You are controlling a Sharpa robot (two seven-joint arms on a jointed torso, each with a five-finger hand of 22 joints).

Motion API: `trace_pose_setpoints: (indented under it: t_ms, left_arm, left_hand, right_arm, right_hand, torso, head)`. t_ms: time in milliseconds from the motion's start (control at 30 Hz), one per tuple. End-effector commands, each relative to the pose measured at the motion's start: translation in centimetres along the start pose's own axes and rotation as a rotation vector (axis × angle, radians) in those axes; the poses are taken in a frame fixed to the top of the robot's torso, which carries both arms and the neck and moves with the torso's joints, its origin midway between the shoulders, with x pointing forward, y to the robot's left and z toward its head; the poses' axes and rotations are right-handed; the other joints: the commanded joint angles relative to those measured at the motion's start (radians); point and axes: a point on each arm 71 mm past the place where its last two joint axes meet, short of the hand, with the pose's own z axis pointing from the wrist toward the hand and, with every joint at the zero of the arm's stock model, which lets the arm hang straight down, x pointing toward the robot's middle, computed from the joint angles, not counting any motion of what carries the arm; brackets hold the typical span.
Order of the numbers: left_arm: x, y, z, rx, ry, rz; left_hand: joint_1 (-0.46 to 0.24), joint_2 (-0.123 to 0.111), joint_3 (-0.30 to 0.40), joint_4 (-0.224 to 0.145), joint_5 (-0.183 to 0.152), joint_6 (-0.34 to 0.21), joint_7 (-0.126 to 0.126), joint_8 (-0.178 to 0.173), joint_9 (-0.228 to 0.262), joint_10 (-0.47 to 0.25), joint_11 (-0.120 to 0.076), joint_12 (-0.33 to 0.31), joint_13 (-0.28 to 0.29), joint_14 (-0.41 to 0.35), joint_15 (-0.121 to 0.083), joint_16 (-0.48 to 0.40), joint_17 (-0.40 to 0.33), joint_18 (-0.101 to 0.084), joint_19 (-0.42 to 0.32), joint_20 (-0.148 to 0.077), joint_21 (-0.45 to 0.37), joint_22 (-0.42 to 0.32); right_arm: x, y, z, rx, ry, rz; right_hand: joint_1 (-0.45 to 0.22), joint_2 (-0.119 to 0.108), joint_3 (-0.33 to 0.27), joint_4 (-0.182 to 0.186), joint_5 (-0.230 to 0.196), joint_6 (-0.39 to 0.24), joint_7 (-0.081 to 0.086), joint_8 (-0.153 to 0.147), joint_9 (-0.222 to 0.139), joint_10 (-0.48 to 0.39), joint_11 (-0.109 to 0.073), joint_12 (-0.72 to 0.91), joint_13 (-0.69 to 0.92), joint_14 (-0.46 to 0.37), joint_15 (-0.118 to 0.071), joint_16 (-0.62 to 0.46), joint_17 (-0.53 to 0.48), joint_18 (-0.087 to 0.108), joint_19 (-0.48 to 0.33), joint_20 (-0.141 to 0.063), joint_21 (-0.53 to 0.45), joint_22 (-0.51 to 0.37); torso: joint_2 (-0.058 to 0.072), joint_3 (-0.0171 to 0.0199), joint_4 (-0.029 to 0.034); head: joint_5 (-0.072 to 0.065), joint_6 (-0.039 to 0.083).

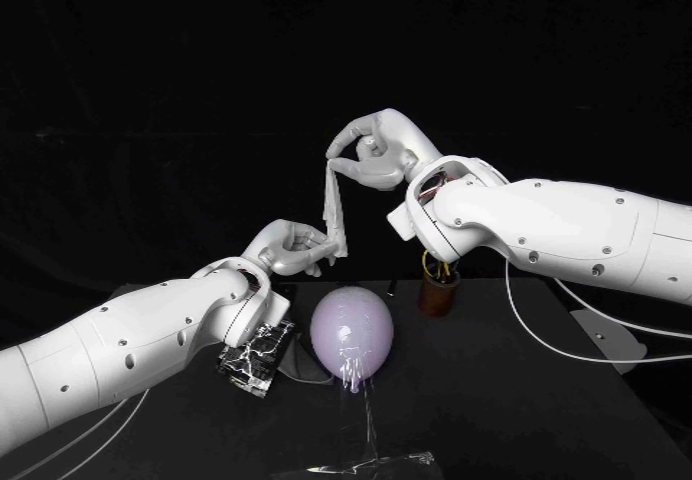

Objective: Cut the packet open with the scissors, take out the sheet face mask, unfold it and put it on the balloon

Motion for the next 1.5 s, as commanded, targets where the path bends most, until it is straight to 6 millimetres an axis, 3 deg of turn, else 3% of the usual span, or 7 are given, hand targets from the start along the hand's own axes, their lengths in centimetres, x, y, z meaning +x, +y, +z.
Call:
trace_pose_setpoints:
  t_ms: [33,200,267,400,867,1167,1500]
  left_arm:
    - [0.1,-0.6,-0.1,0.051,-0.001,-0.033]
    - [0.1,-0.8,-0.4,0.083,0.012,-0.045]
    - [0.0,-0.9,-0.6,0.094,0.018,-0.051]
    - [-0.2,-0.8,-0.8,0.099,0.021,-0.069]
    - [-1.9,0.7,-1.3,-0.003,-0.003,-0.163]
    - [-2.3,0.9,-1.2,-0.036,0.024,-0.164]
    - [-1.8,0.8,-0.9,-0.052,0.053,-0.194]
  left_hand:
    - [0.04,0.021,0.036,-0.013,-0.001,0.002,-0.008,0.008,0.004,-0.001,-0.012,0.0,-0.003,0.002,-0.01,0.005,0.001,0.013,0.0,-0.006,0.008,0.006]
    - [0.067,0.016,0.118,-0.035,-0.002,-0.002,-0.004,0.032,0.022,0.024,-0.014,-0.01,-0.012,-0.002,-0.012,-0.003,-0.003,0.011,-0.019,-0.019,0.046,0.039]
    - [0.049,-0.003,0.171,-0.033,-0.005,-0.001,-0.005,0.043,0.033,0.043,-0.018,-0.023,-0.02,0.0,-0.016,-0.005,-0.004,0.01,-0.038,-0.023,0.075,0.065]
    - [0.041,-0.019,0.189,-0.038,-0.002,0.001,-0.007,0.047,0.038,0.05,-0.019,-0.028,-0.022,0.0,-0.016,-0.006,-0.005,0.009,-0.047,-0.023,0.085,0.075]
    - [0.012,-0.043,0.209,-0.043,-0.002,0.006,-0.004,0.063,0.049,0.069,-0.015,-0.033,-0.03,-0.004,-0.012,-0.01,-0.006,0.008,-0.061,-0.019,0.098,0.089]
    - [-0.034,-0.102,0.18,-0.027,-0.003,0.072,-0.047,0.092,0.051,0.143,-0.051,-0.008,-0.03,0.036,-0.041,0.02,0.019,0.011,-0.051,-0.014,0.103,0.095]
    - [-0.069,-0.116,0.167,0.022,-0.003,0.102,-0.073,0.081,0.031,0.17,-0.064,-0.007,-0.036,0.059,-0.054,0.042,0.051,0.011,-0.044,-0.014,0.098,0.092]
  right_arm:
    - [0.0,-0.1,0.1,-0.002,0.009,-0.006]
    - [-0.2,-0.4,0.1,0.008,0.006,-0.011]
    - [-0.4,-0.7,0.1,0.014,0.004,-0.014]
    - [-0.7,-1.2,0.0,0.028,0.0,-0.02]
    - [-3.2,-3.7,-1.8,0.085,-0.038,-0.045]
    - [-3.5,-5.0,-2.5,0.116,-0.041,-0.049]
    - [-2.8,-5.1,-2.5,0.123,-0.024,-0.044]
  right_hand:
    - [-0.003,0.008,0.001,-0.003,0.005,0.005,0.0,0.005,0.001,0.006,-0.001,-0.006,0.089,0.106,-0.002,0.004,0.263,-0.004,0.003,-0.004,-0.004,0.167]
    - [-0.003,0.008,0.001,-0.003,0.005,0.005,0.0,0.005,0.001,0.006,-0.001,-0.006,0.089,0.106,-0.002,0.004,0.263,-0.004,0.003,-0.004,-0.004,0.167]
    - [-0.004,0.008,0.001,-0.003,0.005,0.005,0.0,0.005,0.001,0.006,-0.001,-0.005,0.09,0.106,-0.002,0.004,0.263,-0.004,0.003,-0.004,-0.004,0.167]
    - [-0.004,0.008,0.0,-0.004,0.005,0.005,0.0,0.005,0.001,0.007,-0.001,-0.005,0.09,0.106,-0.002,0.004,0.263,-0.004,0.003,-0.004,-0.005,0.167]
    - [-0.005,0.008,0.0,-0.004,0.004,0.005,0.0,0.005,0.001,0.006,-0.001,-0.005,0.09,0.106,-0.001,0.004,0.263,-0.004,0.004,-0.004,-0.002,0.167]
    - [-0.005,0.008,-0.001,-0.004,0.004,0.005,0.0,0.005,0.001,0.006,-0.001,-0.005,0.09,0.106,-0.001,0.004,0.263,-0.004,0.004,-0.004,-0.001,0.168]
    - [-0.005,0.008,-0.001,-0.005,0.004,0.006,0.0,0.005,0.001,0.006,-0.001,-0.006,0.089,0.106,-0.001,0.004,0.263,-0.004,0.003,-0.004,-0.003,0.167]
  torso:
    - [0.001,0.0,-0.0004]
    - [0.001,0.0003,-0.0012]
    - [0.0,0.0008,-0.0001]
    - [0.001,0.0004,0.0004]
    - [0.0,0.0015,-0.001]
    - [0.0,0.0024,-0.0006]
    - [0.0,0.0001,-0.0011]
  head:
    - [0.001,-0.004]
    - [0.0,-0.006]
    - [-0.001,-0.008]
    - [-0.003,-0.008]
    - [-0.001,-0.015]
    - [0.002,-0.015]
    - [0.0,-0.015]
